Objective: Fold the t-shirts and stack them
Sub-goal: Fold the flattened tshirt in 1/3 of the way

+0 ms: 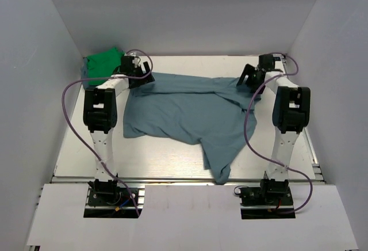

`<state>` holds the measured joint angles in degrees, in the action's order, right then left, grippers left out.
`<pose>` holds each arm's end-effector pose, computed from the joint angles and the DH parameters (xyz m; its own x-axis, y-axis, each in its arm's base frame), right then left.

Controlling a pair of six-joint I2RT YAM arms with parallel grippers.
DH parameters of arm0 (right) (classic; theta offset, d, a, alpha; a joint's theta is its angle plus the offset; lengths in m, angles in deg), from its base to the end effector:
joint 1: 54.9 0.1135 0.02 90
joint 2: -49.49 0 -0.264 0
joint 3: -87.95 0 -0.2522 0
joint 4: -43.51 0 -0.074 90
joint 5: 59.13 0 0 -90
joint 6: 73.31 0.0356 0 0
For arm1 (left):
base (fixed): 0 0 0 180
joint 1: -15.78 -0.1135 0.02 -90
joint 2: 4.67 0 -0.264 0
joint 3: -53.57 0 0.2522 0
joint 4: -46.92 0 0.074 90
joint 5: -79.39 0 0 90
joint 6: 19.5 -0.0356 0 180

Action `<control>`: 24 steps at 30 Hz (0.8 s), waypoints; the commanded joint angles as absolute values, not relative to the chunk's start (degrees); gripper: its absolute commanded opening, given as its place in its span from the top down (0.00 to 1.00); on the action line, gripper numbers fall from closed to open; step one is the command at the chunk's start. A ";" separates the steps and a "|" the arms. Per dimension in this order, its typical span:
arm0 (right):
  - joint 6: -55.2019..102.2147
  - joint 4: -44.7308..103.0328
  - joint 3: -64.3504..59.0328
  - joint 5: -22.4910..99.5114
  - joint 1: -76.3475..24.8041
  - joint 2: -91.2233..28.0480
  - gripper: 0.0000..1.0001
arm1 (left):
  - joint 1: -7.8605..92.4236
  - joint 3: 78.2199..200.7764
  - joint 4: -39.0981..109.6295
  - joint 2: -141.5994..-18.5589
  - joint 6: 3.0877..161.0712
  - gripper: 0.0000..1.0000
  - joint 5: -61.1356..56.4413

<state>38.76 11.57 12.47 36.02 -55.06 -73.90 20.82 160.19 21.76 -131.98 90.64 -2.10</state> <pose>0.4731 0.0019 0.1675 -0.7385 0.3763 -0.5595 0.2412 0.9223 0.3019 0.4897 -0.0485 0.1560 -0.7363 -0.2769 -0.6174 -0.0681 0.9381 -0.3395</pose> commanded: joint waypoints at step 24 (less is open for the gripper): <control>19.24 4.36 2.02 27.79 -46.39 -44.66 0.11 | 21.49 155.63 11.55 -108.09 87.98 0.00 -8.05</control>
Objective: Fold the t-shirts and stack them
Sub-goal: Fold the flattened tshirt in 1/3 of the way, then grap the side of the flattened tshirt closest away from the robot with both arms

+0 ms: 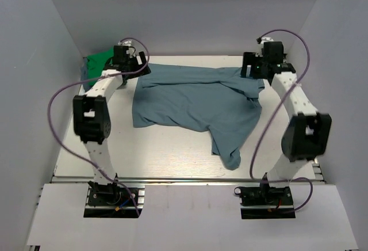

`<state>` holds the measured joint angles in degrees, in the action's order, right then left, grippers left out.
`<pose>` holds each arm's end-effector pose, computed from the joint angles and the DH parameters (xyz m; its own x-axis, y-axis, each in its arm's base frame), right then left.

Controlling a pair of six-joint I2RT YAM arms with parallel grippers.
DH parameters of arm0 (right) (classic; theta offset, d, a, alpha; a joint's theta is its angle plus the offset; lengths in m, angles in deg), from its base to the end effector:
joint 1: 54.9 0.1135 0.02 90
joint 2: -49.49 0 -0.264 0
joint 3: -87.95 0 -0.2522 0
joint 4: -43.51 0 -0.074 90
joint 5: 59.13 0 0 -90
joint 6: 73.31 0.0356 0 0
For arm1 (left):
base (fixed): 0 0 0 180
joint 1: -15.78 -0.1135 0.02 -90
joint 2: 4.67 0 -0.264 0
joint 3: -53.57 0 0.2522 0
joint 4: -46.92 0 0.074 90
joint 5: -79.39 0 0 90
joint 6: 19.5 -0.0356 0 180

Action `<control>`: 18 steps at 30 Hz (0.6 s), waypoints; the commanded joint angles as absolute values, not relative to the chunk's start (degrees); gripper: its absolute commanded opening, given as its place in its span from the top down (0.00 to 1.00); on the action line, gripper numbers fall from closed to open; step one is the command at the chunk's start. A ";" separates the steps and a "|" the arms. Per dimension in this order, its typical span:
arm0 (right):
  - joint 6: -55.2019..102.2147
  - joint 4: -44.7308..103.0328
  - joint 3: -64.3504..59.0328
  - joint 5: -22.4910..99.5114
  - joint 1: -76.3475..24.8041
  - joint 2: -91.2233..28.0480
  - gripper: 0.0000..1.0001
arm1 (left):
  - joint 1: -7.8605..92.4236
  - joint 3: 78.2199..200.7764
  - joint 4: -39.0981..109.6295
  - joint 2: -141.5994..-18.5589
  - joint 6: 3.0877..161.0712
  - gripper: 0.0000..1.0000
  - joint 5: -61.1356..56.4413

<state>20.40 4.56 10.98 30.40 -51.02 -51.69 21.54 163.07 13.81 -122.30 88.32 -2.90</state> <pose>0.4097 0.0275 0.3145 -0.6045 0.0239 -0.7962 -0.0221 0.9987 0.0467 0.4714 -0.0524 0.2397 -0.6856 -0.2356 -0.6888 -0.0105 0.9493 -0.3143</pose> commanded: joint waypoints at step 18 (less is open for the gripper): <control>31.88 1.18 -26.52 25.79 -8.41 -31.81 0.09 | 21.49 116.47 8.20 -78.60 101.09 0.00 -16.15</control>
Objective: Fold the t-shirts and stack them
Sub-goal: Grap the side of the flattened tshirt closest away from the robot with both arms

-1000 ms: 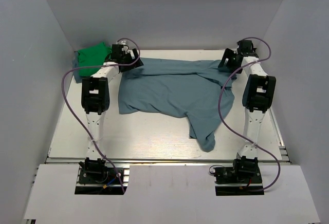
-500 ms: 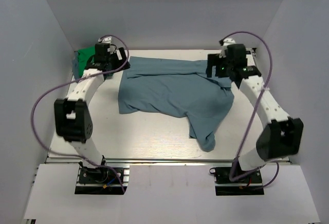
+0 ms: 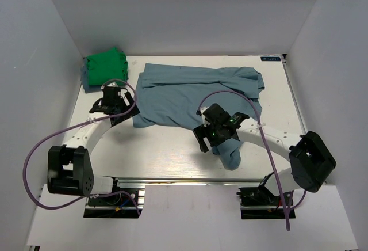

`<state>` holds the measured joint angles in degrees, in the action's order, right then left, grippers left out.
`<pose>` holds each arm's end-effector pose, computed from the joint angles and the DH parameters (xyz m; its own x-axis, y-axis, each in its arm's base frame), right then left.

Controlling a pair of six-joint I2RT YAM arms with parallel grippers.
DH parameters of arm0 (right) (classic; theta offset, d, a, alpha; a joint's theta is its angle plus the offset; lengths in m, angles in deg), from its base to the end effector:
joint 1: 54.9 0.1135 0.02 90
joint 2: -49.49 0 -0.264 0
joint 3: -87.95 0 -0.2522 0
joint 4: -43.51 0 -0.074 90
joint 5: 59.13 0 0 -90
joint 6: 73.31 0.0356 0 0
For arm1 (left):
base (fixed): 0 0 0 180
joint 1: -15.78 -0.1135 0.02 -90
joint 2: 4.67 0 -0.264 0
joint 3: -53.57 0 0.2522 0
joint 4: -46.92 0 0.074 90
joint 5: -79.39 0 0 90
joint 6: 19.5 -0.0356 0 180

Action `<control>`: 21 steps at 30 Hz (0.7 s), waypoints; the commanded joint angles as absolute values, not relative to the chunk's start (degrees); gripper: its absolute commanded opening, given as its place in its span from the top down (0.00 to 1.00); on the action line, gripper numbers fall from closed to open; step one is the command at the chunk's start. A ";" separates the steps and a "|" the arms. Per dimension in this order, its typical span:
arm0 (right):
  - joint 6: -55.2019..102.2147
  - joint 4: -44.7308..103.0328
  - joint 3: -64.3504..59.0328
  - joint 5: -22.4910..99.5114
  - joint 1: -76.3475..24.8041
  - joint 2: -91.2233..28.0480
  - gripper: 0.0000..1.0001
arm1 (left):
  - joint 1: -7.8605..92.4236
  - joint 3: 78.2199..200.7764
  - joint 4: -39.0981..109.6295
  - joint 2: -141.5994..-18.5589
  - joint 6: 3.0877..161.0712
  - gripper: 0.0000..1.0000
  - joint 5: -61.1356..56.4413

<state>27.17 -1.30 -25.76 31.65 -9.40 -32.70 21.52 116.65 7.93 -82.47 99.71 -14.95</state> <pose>0.1961 0.2003 0.2104 -0.7317 -0.4851 -0.4789 -0.5947 0.7976 0.1007 0.2718 -0.0246 0.2192 -0.7269 -0.4160 -0.5464 -0.3432 0.9092 -0.2356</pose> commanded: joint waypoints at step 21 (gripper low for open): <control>44.80 1.89 -32.41 13.39 -5.33 -37.78 0.53 | 21.49 112.07 8.20 -74.72 102.76 0.00 -18.34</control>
<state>39.72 3.86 -31.53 19.86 -5.64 -36.96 21.52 112.04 7.88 -77.49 102.44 -16.91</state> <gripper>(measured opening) 0.526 0.997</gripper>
